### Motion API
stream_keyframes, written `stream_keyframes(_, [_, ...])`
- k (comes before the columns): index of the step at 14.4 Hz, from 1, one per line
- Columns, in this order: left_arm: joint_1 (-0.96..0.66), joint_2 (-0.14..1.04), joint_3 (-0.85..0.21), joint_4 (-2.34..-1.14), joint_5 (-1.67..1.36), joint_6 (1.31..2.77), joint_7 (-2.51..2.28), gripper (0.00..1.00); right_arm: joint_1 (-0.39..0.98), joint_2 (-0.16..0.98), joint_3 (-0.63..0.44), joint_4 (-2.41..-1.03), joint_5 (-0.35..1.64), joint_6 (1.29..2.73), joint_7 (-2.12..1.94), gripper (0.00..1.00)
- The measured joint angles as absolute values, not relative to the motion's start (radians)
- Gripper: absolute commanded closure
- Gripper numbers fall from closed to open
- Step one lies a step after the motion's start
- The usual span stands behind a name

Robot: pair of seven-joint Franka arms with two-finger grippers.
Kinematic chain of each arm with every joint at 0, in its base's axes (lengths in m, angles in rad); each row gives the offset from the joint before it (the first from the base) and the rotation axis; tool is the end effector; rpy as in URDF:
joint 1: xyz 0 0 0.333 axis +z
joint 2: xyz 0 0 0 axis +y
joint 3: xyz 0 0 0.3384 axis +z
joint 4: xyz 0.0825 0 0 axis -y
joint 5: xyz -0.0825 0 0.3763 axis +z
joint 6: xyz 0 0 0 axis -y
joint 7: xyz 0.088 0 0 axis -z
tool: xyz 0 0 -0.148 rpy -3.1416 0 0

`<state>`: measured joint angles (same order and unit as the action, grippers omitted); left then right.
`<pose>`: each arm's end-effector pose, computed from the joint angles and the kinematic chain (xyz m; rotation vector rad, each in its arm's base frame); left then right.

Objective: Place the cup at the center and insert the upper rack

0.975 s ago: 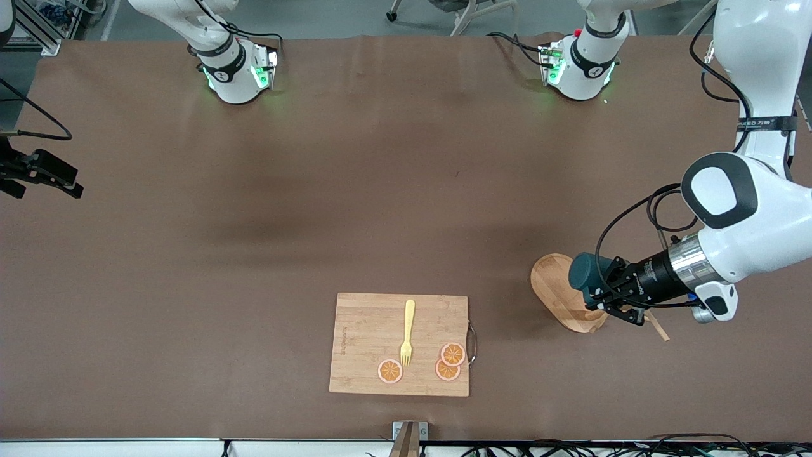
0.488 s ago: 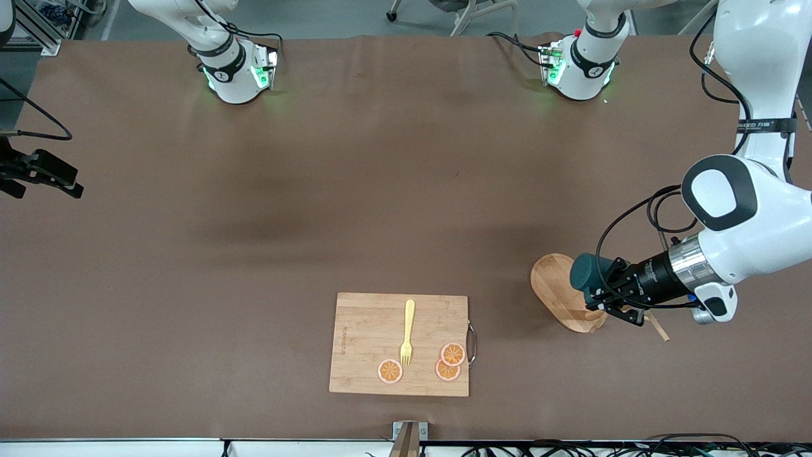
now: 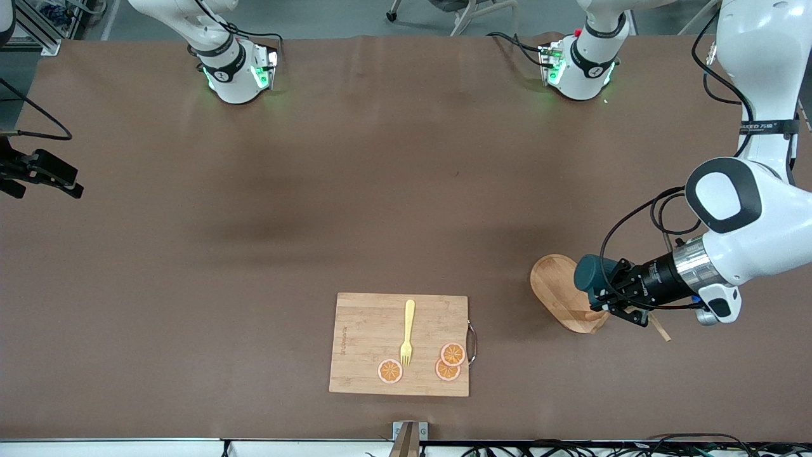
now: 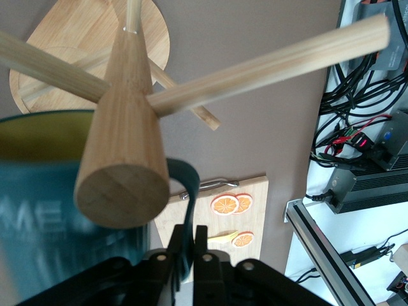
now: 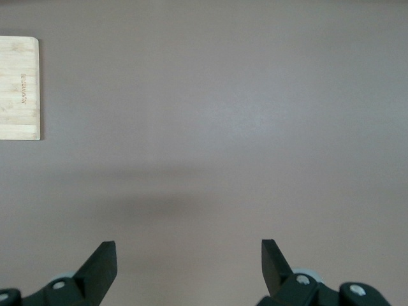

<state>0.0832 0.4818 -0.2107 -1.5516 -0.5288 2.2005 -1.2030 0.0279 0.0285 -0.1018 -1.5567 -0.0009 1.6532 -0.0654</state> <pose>0.7117 -0.1036 0.3872 1.9949 1.6616 -0.2765 0.5659 -0.0412 0.6044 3.1312 -0.0130 0.1061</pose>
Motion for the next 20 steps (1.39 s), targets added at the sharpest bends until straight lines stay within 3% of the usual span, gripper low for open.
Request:
stream_keyframes(1, [0.083,0.482,-0.211,-1.551,-0.529,2.201,-1.202,0.28,0.028,0.028,-0.102,-1.557,-0.001,1.653,-0.065,0.0])
stream_keyframes(2, [0.083,0.482,-0.211,-1.551,-0.529,2.201,-1.202,0.0,0.028,0.028,-0.102,-1.557,-0.001,1.654,-0.065,0.0])
stream_keyframes(20, [0.084,0.384,-0.211,-1.534,-0.351,2.202,-1.202,0.0,0.028,0.028,-0.102,-1.557,-0.001,1.654,-0.065,0.0])
